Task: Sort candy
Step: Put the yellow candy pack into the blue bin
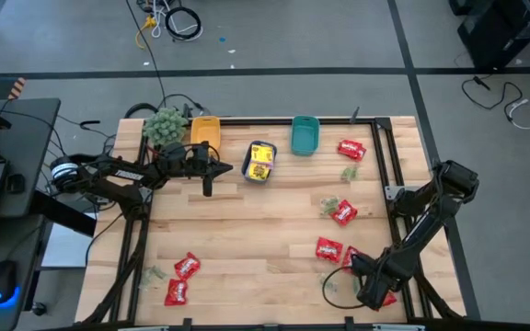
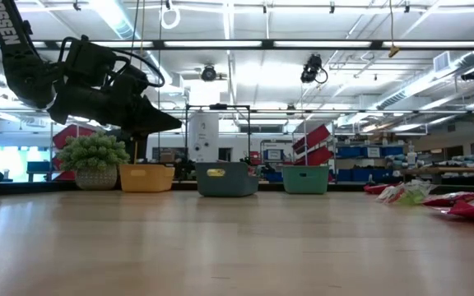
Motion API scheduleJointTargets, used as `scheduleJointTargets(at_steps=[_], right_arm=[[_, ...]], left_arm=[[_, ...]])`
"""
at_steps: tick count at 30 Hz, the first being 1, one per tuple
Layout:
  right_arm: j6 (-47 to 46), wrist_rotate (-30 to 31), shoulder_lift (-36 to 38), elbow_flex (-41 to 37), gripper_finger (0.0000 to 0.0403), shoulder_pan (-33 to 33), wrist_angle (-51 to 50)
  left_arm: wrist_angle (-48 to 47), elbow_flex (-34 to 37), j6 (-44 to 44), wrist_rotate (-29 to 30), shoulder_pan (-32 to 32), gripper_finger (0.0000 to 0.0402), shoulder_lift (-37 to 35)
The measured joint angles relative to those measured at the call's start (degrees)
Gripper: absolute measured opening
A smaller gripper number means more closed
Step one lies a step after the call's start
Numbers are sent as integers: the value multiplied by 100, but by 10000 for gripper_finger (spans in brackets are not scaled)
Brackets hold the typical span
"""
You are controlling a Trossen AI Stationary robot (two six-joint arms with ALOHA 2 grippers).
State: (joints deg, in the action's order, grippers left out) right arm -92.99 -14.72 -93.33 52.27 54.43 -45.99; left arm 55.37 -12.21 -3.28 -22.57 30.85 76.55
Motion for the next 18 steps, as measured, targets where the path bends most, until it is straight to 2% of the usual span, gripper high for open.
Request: scheduleJointTargets(at_steps=[5,9,13,18], right_arm=[[488,385,100,381,2,-259,-701],[1090,991,143,800,0,-671,-1382],[1888,1704,156,1238,0,-1306,-2013],[3032,2540,156,1736,0,-2214,-2140]], left_arm=[[4,0,-1,4,0,1,0],[1,0,-1,4,0,1,0],[2,0,-1,7,0,1,0],[1,0,-1,7,0,1,0]])
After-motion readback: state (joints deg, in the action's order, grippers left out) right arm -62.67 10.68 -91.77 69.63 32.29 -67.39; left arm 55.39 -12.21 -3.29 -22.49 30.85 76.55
